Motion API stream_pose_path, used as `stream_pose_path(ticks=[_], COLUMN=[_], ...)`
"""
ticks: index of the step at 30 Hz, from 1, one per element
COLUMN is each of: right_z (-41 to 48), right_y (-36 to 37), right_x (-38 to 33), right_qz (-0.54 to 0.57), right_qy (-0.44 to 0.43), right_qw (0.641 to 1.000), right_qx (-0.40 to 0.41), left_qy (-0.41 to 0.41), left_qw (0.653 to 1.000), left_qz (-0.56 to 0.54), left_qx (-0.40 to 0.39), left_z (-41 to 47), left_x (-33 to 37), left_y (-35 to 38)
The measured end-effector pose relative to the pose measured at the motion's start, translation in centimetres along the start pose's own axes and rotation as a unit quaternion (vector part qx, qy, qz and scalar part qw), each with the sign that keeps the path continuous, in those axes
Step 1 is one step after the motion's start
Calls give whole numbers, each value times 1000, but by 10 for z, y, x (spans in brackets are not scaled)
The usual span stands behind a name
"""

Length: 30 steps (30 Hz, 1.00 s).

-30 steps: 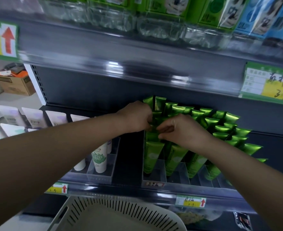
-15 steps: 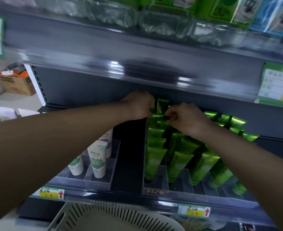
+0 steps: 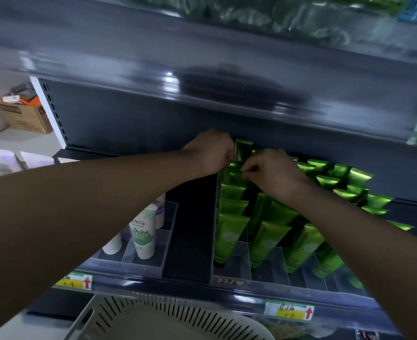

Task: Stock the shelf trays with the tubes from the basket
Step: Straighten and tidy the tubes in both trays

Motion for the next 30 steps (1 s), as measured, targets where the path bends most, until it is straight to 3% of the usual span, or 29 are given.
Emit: stream_pose_path(ticks=[18, 24, 30], right_z=[3, 8, 44], right_y=[10, -8, -26], right_x=[-4, 4, 20], right_qz=[22, 46, 23], right_qy=[-36, -15, 13], right_qw=[999, 996, 993], right_qx=[-5, 73, 119], left_qy=[15, -2, -68], left_qw=[999, 999, 997], left_qz=[39, 34, 38], left_qx=[1, -38, 26], left_z=[0, 7, 22], left_x=[-3, -14, -22], left_y=[0, -7, -13])
Point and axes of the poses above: each hand's wrist, its own z-axis towards the middle knuckle, its own y-axis out of the palm, x = y × z, the point moved 4 cm from there along z, towards the middle knuckle, and after that the axes turned 9 degrees about z, right-handed, at the moved point
